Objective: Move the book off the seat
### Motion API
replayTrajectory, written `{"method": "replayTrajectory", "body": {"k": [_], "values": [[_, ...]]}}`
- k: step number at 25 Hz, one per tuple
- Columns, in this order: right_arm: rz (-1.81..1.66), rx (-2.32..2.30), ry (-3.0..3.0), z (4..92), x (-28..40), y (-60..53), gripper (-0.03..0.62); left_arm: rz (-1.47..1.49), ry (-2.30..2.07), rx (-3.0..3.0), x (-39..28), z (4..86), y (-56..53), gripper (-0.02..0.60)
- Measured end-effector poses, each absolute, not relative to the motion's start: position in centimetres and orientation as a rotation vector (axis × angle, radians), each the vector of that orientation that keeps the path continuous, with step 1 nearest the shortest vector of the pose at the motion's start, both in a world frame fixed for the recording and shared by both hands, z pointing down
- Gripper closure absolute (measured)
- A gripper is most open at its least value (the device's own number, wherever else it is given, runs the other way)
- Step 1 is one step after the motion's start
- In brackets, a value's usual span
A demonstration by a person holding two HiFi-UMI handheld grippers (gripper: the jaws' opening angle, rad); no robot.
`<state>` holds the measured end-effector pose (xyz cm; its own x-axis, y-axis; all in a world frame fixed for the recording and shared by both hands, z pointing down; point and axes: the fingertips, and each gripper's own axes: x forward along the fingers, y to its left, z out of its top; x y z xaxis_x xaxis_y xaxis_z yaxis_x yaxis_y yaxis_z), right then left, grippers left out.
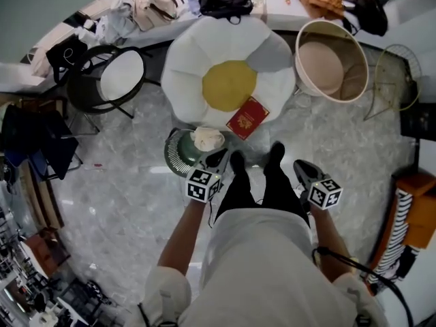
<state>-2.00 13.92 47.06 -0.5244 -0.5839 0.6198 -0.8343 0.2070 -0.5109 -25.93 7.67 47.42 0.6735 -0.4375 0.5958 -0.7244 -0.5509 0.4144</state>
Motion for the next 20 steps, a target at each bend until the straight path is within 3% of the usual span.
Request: {"method": "replayTrajectory", "body": {"k": [20], "values": [[1.408, 0.952, -2.181, 65.6, -0.1, 5.0, 0.540, 0.597, -0.958, 2.061, -17.0, 64.3, 1.2, 0.578]]}}
